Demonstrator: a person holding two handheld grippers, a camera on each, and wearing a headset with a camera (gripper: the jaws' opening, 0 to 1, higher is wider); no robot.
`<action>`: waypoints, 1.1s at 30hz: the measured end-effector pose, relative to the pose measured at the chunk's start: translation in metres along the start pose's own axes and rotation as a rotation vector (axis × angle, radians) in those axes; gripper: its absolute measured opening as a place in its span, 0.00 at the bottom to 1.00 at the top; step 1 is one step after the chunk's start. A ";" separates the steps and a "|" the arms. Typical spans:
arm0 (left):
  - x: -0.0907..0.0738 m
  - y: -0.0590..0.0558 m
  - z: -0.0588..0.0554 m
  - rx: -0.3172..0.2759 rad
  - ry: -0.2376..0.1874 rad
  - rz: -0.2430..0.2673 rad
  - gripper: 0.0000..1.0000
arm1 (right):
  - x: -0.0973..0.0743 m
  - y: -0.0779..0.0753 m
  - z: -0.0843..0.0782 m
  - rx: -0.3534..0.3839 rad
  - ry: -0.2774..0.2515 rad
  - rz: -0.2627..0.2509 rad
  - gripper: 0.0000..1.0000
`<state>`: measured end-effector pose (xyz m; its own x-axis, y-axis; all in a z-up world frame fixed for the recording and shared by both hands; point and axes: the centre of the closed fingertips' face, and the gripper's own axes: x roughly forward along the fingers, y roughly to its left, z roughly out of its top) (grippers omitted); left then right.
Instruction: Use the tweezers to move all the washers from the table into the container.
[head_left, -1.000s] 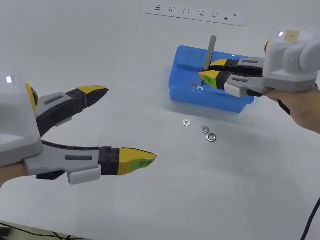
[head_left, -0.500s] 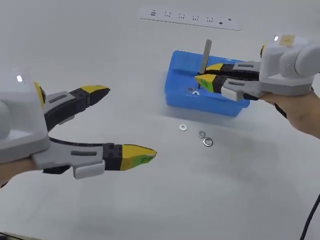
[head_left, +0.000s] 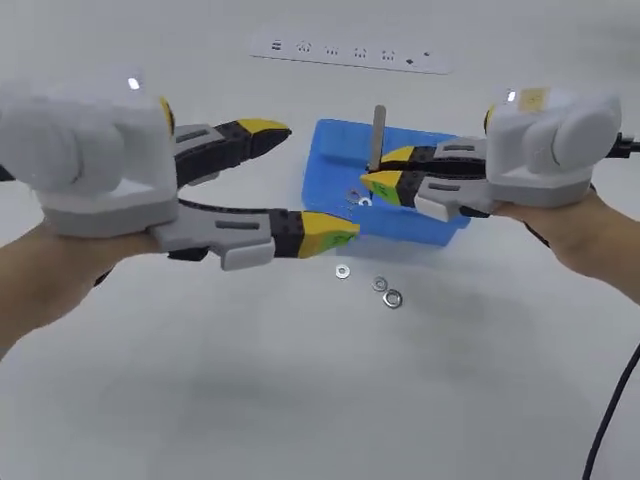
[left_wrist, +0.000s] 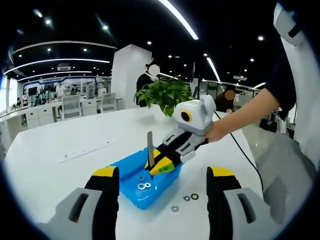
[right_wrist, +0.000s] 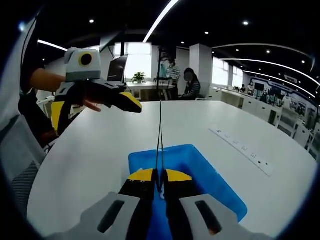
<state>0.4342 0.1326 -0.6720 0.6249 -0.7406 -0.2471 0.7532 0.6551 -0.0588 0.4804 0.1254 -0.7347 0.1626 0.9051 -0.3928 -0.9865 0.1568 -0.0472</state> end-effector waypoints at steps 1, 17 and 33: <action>0.006 0.003 0.000 0.023 0.018 -0.004 0.75 | 0.000 0.000 0.001 -0.013 0.001 0.001 0.08; 0.041 0.016 0.014 0.192 0.033 -0.082 0.33 | -0.003 0.007 0.002 -0.050 0.007 0.027 0.08; 0.048 -0.004 0.023 0.273 0.042 -0.236 0.07 | -0.004 0.013 0.005 -0.068 0.005 0.062 0.08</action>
<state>0.4663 0.0909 -0.6618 0.4221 -0.8563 -0.2975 0.9065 0.3982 0.1403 0.4667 0.1255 -0.7294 0.1018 0.9100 -0.4019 -0.9936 0.0734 -0.0853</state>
